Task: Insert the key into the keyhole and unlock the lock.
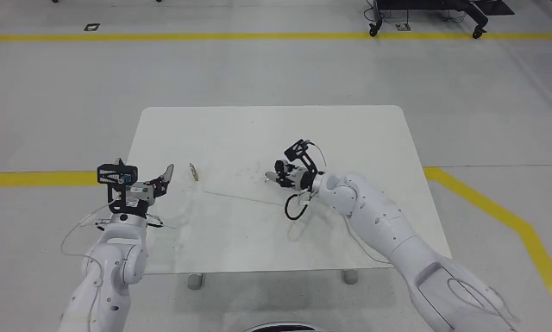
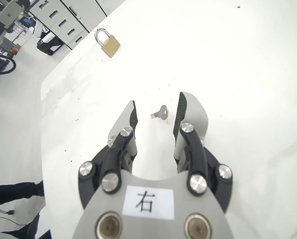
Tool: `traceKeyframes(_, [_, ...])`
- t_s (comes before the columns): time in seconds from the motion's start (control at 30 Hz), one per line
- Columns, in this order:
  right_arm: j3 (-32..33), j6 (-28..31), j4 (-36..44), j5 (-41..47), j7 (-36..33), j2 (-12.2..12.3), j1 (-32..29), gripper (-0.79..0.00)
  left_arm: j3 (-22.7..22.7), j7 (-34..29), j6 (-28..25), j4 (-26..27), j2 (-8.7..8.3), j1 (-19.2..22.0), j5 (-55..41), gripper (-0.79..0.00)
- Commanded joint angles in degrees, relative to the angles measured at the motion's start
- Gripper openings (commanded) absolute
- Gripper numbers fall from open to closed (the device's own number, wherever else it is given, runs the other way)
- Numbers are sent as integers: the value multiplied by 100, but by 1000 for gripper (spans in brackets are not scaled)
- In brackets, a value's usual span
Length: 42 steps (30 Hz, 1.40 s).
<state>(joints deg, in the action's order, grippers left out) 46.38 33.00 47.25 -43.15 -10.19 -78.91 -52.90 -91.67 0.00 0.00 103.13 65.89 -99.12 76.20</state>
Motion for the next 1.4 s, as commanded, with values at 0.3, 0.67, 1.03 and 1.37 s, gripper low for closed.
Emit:
traceKeyframes(0.3, [-134,-56,-527,-24,176,-166,253,-456,0,0,0,0,0,0,0,0])
traceKeyframes(0.67, [-313,107,-860,16,158,-356,457,-674,0,0,0,0,0,0,0,0])
traceKeyframes(1.03, [-297,299,-820,-220,220,-362,486,-785,0,0,0,0,0,0,0,0])
traceKeyframes(1.37, [433,782,-199,-345,1035,12,41,-785,0,0,0,0,0,0,0,0])
